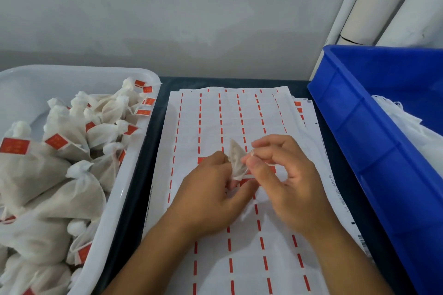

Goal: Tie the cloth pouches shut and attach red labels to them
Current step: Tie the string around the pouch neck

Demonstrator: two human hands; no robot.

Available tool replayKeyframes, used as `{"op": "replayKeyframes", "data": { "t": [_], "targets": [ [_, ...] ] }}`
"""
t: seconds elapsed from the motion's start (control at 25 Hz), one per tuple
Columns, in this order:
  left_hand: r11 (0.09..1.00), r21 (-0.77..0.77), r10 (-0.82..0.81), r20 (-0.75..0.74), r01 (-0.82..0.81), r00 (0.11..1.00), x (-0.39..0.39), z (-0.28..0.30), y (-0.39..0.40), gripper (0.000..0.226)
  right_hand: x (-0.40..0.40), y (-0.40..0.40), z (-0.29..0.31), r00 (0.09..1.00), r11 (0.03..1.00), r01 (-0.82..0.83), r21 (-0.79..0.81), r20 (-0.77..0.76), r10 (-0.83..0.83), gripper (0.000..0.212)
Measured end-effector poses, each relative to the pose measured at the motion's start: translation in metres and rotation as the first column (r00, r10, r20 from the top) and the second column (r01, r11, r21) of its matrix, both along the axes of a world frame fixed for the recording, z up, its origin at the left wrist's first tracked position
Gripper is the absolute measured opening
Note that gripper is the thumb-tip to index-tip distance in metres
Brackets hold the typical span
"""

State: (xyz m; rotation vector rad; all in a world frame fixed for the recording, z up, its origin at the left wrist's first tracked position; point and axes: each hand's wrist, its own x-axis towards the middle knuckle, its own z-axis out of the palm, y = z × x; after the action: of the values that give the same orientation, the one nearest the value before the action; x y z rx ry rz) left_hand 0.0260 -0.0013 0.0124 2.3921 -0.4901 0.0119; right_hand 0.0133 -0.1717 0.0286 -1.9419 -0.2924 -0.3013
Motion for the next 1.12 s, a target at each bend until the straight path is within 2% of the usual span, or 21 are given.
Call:
{"op": "replayKeyframes", "data": {
  "t": [0.16, 0.36, 0.44, 0.68, 0.84, 0.96, 1.12],
  "targets": [
    [0.997, 0.073, 0.021, 0.048, -0.025, 0.999, 0.0, 0.0, -0.003, 0.053, -0.001, 0.002, -0.004, 0.997, 0.994, -0.077, -0.078, 0.009, 0.078, 0.018],
    [0.989, -0.069, -0.125, 0.093, 0.131, 0.988, -0.006, 0.003, -0.005, 0.042, 0.003, 0.0, -0.007, 0.992, 0.988, -0.129, -0.079, -0.001, 0.13, 0.022],
    [0.986, -0.105, -0.124, 0.072, 0.132, 0.99, -0.006, 0.003, -0.005, 0.044, 0.004, -0.002, -0.006, 0.99, 0.988, -0.14, -0.065, -0.009, 0.14, 0.019],
    [0.94, -0.332, 0.041, -0.135, -0.085, 0.99, -0.005, 0.005, -0.002, 0.039, 0.003, -0.005, -0.005, 0.988, 0.99, -0.137, -0.04, -0.078, 0.134, 0.013],
    [0.896, -0.403, 0.082, -0.266, -0.189, 0.96, -0.001, 0.009, 0.0, 0.038, 0.003, -0.005, -0.005, 0.984, 0.988, -0.152, -0.02, -0.101, 0.149, 0.013],
    [0.85, -0.452, 0.116, -0.342, -0.271, 0.933, -0.001, 0.013, 0.001, 0.046, 0.004, -0.006, -0.006, 0.983, 0.981, -0.177, -0.077, -0.054, 0.174, 0.011],
    [0.831, -0.456, 0.129, -0.398, -0.318, 0.908, -0.001, 0.018, 0.002, 0.053, 0.004, -0.006, -0.006, 0.983, 0.965, -0.155, -0.213, 0.063, 0.172, 0.02]
  ]
}}
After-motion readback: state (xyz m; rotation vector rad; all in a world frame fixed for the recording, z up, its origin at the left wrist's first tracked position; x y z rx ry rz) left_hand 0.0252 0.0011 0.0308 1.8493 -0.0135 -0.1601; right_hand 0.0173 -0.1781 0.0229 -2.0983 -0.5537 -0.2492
